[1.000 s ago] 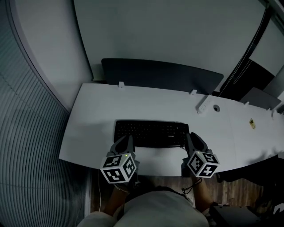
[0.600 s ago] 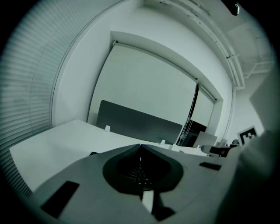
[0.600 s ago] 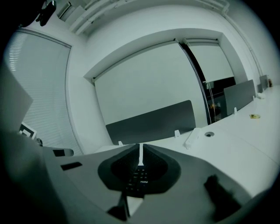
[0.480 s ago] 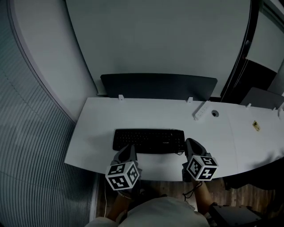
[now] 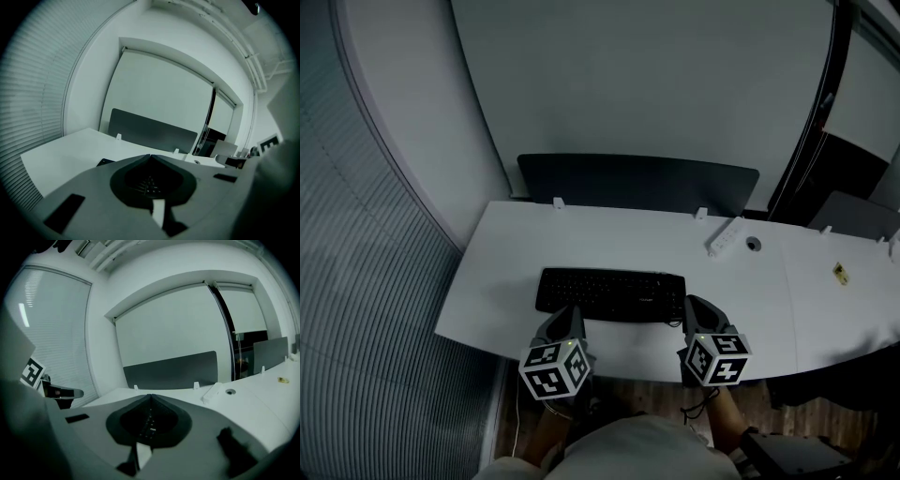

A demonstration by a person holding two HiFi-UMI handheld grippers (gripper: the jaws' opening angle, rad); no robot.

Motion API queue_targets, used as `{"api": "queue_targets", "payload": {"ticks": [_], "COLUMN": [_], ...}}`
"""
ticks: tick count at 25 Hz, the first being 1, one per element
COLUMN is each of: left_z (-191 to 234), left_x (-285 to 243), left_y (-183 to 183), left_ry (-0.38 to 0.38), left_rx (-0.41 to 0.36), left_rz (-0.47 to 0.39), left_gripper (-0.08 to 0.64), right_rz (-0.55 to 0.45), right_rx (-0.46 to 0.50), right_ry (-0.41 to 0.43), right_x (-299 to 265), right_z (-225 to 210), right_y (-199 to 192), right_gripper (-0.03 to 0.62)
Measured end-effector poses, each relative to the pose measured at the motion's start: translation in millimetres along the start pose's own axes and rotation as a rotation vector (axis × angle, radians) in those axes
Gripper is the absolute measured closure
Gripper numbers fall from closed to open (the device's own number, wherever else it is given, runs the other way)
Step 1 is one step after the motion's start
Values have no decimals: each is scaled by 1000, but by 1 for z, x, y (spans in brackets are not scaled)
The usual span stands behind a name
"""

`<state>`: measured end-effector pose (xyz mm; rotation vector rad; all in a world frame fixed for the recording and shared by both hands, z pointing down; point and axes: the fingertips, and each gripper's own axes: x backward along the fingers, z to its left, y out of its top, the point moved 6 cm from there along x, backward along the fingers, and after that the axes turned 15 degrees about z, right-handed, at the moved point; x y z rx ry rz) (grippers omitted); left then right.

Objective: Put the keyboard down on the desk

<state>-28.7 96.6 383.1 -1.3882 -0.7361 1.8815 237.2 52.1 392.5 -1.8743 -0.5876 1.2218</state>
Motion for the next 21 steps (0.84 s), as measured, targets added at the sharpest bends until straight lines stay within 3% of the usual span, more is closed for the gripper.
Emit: {"api": "queue_targets", "payload": {"ticks": [21], "left_z": [25], "left_x": [-9], "left_y": [2], "left_ry": [17], "left_rx": [-9], "left_rz": [31], "left_gripper": [546], "right_rz": [47], "right_rx": [-3], "right_ry": [-28], "right_x": [-20], "right_z": [12], "right_y": [-2], "right_gripper": [560]}}
